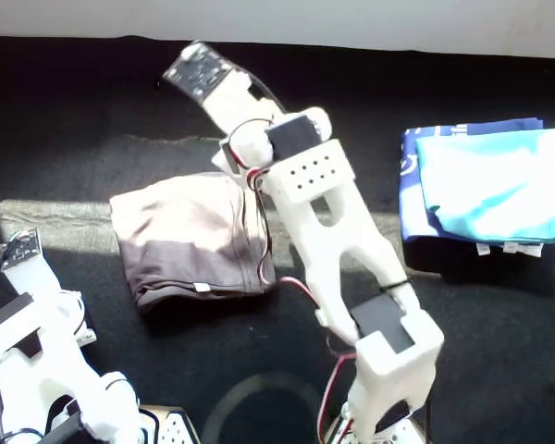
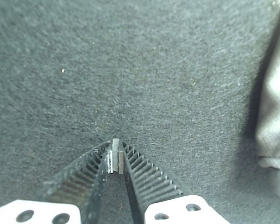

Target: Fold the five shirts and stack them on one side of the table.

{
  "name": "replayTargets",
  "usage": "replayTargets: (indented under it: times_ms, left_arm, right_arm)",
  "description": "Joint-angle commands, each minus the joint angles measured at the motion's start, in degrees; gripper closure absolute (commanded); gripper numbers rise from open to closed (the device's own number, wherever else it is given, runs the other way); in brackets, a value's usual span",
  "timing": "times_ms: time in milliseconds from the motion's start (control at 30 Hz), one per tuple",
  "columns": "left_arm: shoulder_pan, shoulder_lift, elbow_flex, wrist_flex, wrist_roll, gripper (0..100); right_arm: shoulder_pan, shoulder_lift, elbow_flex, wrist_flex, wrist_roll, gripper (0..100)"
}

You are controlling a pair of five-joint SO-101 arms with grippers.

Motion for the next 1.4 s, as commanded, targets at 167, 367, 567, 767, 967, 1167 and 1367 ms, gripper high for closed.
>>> replayTargets:
  times_ms: [167,367,567,767,967,1167,1367]
  left_arm:
    - [-0.9,-0.4,0.1,-1.8,-0.2,99]
    - [-0.9,-0.4,0.1,-1.8,-0.2,99]
    - [-0.9,-0.4,0.1,-1.8,-0.2,99]
    - [-0.9,-0.4,0.1,-1.8,-0.2,99]
    - [-0.9,-0.4,0.1,-1.8,-0.2,99]
    - [-0.9,-0.4,0.1,-1.8,-0.2,99]
    - [-0.9,-0.4,0.1,-1.8,-0.2,99]
  right_arm:
    - [0.7,16.3,-5.8,-3.7,-22.6,77.5]
    - [0.7,20.9,-13.9,-0.6,-26.5,77.5]
    - [0.7,25.9,-16.7,1.6,-26.4,77.5]
    - [-0.1,26.9,-16.7,1.9,-26.4,77.5]
    - [-0.6,27.4,-16.5,2.1,-26.2,84.1]
    - [-0.4,27.4,-16.6,1.8,-26.1,98.4]
    - [-0.1,26.9,-16.7,1.7,-26.0,99.1]
